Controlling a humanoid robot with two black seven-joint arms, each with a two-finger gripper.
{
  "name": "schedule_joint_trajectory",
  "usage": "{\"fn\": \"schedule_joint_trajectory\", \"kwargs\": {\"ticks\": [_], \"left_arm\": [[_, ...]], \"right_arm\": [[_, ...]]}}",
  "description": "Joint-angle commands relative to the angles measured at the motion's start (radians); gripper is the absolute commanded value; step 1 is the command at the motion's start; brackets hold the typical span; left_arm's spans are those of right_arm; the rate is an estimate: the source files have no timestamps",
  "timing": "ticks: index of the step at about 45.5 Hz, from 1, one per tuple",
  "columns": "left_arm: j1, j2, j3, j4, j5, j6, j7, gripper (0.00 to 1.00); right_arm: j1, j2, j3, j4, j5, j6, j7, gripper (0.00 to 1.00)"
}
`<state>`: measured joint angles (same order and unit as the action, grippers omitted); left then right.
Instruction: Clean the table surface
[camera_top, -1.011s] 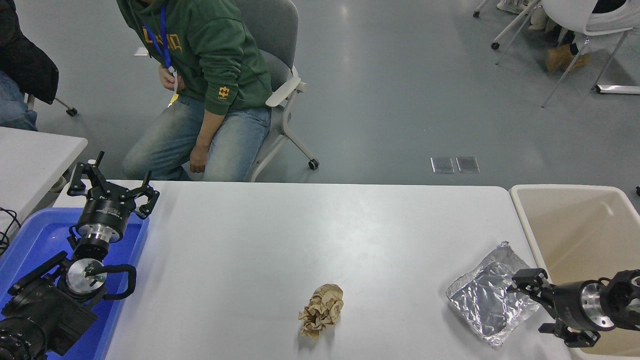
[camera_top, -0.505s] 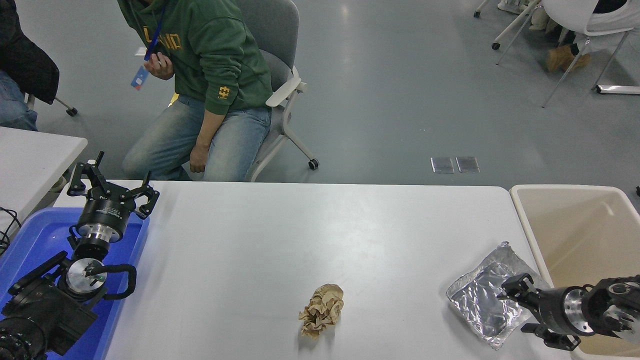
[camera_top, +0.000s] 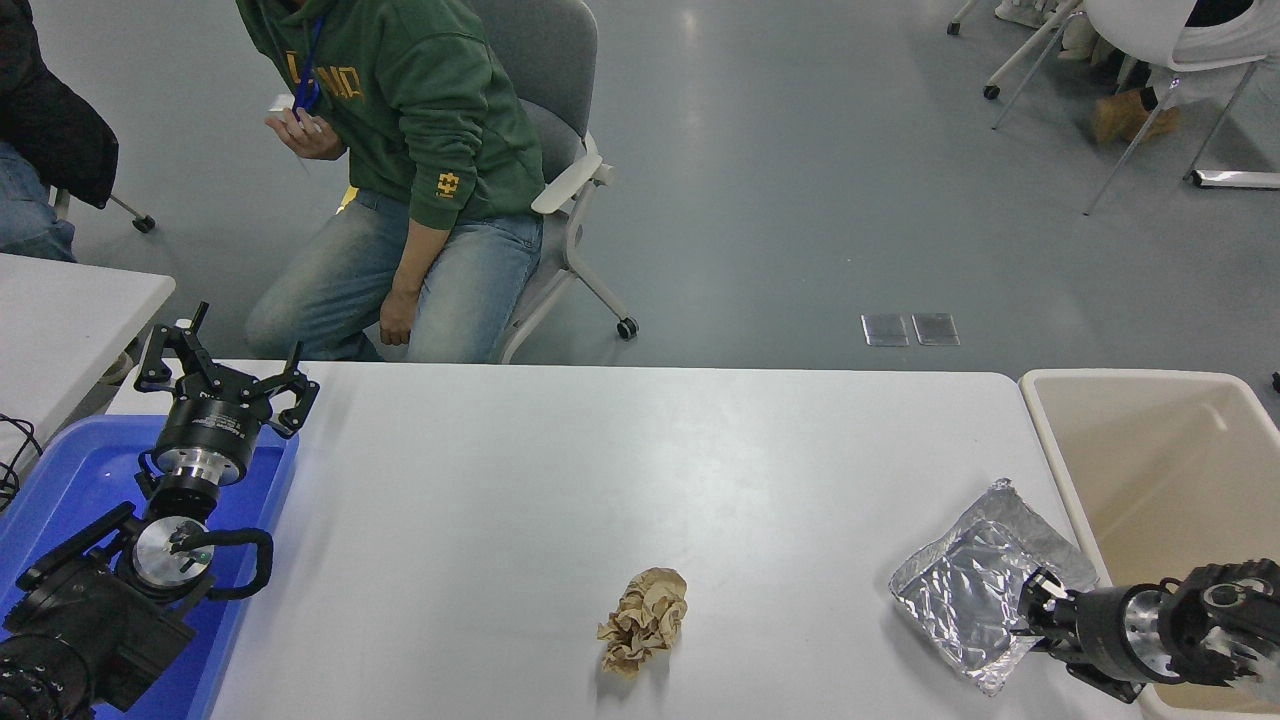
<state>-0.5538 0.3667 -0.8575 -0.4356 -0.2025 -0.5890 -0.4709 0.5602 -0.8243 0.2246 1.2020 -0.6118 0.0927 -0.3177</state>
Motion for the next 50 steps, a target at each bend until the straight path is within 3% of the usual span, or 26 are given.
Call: {"fn": "schedule_joint_trajectory", "kwargs": {"ticks": [1,22,30,50], "left_arm": [[0.0,0.0,0.0,0.0,0.0,0.0,0.0,1.0],[0.0,0.0,0.0,0.0,0.0,0.0,0.0,1.0],[0.0,0.0,0.0,0.0,0.0,0.0,0.0,1.0],[0.0,0.0,0.0,0.0,0.0,0.0,0.0,1.0]], "right_arm": [[0.001,-0.006,-0.008,0.004,-0.019,0.009,-0.009,0.0],[0.018,-0.085,0.012,0.04,0.0,0.018,-0.018,0.0],[0.033,-0.16,0.039,0.073,0.015,0.139,-0.02,0.0],[0.035,-0.377,0.179,0.29,0.084,0.305,-0.02,0.0]]}}
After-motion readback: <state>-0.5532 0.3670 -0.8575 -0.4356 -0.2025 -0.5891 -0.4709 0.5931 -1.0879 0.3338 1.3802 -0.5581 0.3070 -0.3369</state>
